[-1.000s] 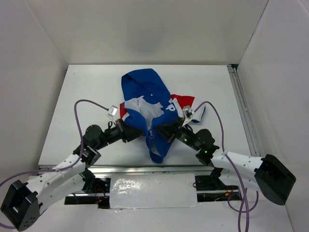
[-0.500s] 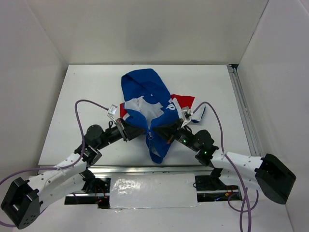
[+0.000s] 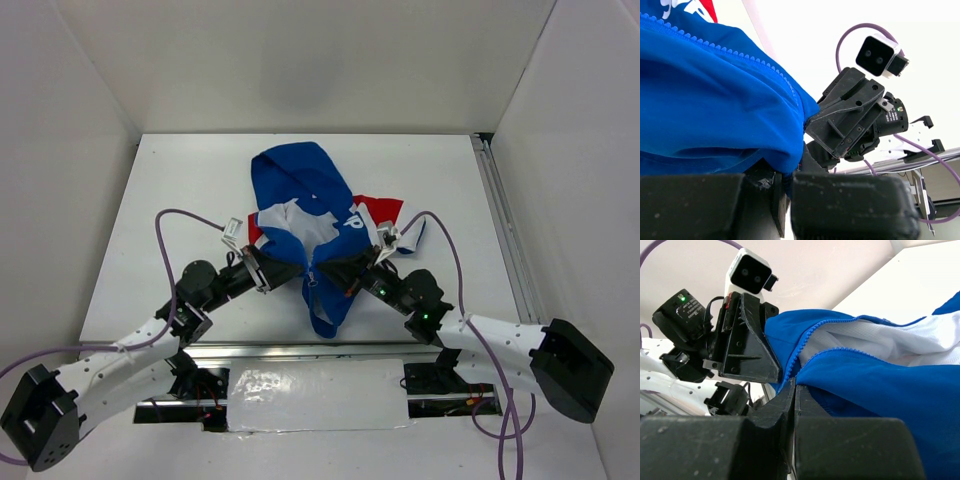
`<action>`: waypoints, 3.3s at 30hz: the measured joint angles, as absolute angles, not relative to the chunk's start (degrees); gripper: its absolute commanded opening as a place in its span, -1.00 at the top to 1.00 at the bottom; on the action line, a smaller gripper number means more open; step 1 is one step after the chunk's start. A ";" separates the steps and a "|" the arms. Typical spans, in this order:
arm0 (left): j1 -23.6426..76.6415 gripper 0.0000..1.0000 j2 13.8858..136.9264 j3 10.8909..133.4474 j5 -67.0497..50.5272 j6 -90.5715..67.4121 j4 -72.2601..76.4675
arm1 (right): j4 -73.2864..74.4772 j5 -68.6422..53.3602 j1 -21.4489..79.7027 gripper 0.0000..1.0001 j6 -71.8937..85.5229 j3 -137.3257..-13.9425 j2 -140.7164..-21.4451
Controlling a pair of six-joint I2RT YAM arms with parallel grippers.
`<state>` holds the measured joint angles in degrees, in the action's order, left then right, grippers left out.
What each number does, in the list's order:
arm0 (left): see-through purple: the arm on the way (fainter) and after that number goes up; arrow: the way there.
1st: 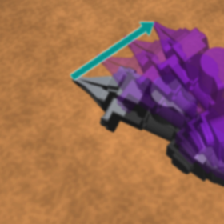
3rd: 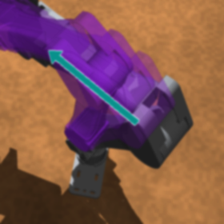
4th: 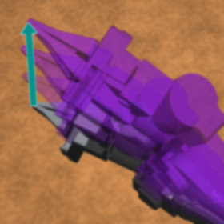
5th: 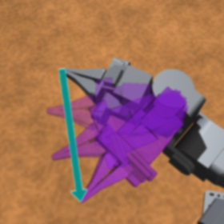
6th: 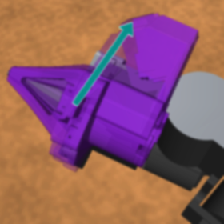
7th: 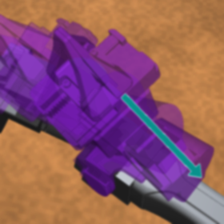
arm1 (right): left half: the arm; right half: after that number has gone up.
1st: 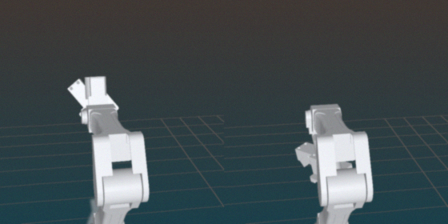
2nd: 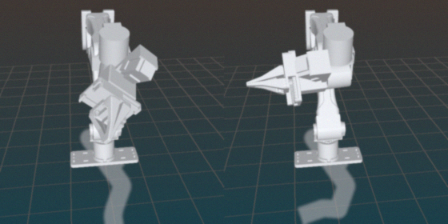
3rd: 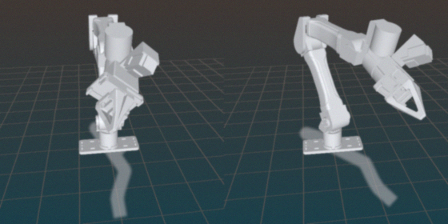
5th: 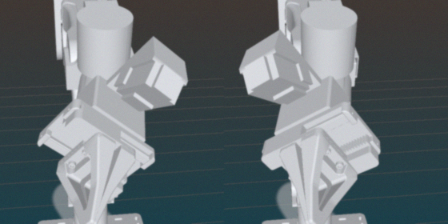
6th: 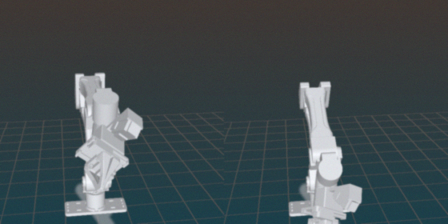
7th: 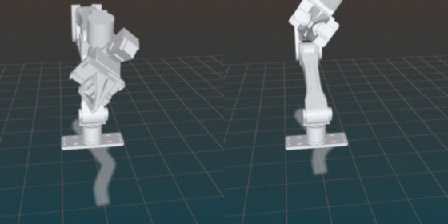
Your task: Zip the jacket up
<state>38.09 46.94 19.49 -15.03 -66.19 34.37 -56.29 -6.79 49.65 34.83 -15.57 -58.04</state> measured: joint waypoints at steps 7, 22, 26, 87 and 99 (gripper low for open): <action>38.09 1.00 46.33 19.46 -13.61 -66.19 33.80 | -55.29 -6.55 49.63 1.00 34.83 -15.57 -57.10; 38.81 1.00 48.56 19.49 -12.73 -66.04 34.11 | -54.17 -5.48 49.65 1.00 35.92 -16.25 -57.47; 38.96 1.00 48.12 19.49 -12.27 -65.89 34.24 | -53.80 -4.64 49.65 1.00 36.23 -16.29 -57.12; 42.57 1.00 56.36 23.24 -14.09 -54.17 31.70 | -20.12 9.93 50.87 0.73 61.65 -29.69 -56.21; 43.33 1.00 54.61 24.03 -10.44 -54.76 21.63 | -11.60 10.41 50.87 -0.33 60.25 -34.59 -59.48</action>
<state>43.33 54.61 24.03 -10.44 -54.76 21.63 -11.60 10.41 50.87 60.25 -34.59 -59.48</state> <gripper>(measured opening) 0.117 0.569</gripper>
